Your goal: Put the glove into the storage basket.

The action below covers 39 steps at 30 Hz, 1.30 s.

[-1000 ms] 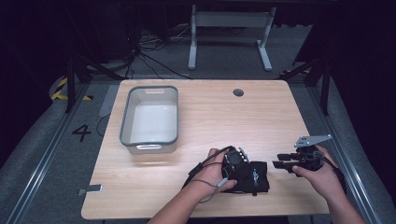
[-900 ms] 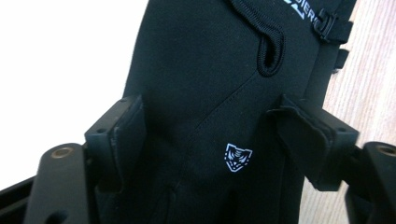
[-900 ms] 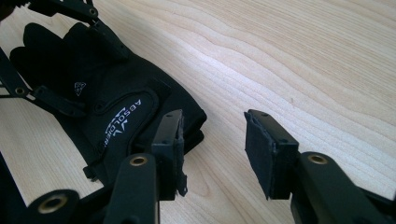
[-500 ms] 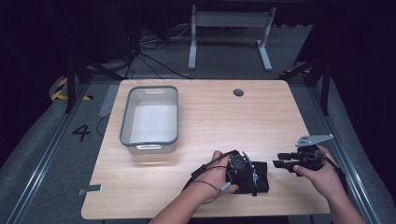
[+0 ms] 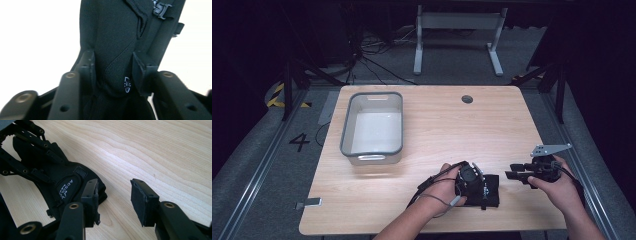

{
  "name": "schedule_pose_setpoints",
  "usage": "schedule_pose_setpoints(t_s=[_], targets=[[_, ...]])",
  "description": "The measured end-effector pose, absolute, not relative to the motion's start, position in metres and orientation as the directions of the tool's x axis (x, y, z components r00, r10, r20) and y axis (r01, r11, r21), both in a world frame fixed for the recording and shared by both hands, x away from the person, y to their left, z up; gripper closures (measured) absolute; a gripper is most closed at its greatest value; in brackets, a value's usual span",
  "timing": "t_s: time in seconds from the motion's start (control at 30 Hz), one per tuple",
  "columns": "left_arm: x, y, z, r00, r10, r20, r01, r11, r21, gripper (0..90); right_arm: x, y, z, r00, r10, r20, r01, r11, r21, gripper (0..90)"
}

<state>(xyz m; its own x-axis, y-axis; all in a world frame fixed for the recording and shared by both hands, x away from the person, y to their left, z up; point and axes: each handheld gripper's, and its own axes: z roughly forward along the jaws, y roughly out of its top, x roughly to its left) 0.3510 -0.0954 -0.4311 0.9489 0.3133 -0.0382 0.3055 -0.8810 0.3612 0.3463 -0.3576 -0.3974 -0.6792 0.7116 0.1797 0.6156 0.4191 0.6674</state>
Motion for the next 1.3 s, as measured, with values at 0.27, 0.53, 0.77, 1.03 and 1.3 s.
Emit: schedule_pose_setpoints(t_s=[0.27,0.53,0.77,1.03,1.3], targets=[[0.355,-0.089,-0.426,0.935,0.334,-0.121,0.355,-0.855,0.379,65.9,0.347,-0.358,-0.399,-0.682,0.71,0.177,0.617,0.428,0.661,60.1],[0.359,-0.07,-0.411,0.914,0.373,-0.163,0.406,-0.819,0.404,66.0,0.353,-0.36,-0.402,-0.674,0.717,0.176,0.625,0.428,0.652,60.4],[0.363,-0.044,-0.388,0.894,0.408,-0.184,0.445,-0.771,0.456,65.9,0.359,-0.355,-0.405,-0.682,0.705,0.197,0.629,0.427,0.649,60.6],[0.371,-0.015,-0.361,0.862,0.467,-0.197,0.497,-0.705,0.506,65.7,0.364,-0.35,-0.407,-0.691,0.694,0.202,0.628,0.438,0.643,60.5],[0.375,0.009,-0.348,0.822,0.529,-0.213,0.549,-0.635,0.543,65.7,0.368,-0.344,-0.409,-0.703,0.681,0.206,0.623,0.448,0.641,60.3]])
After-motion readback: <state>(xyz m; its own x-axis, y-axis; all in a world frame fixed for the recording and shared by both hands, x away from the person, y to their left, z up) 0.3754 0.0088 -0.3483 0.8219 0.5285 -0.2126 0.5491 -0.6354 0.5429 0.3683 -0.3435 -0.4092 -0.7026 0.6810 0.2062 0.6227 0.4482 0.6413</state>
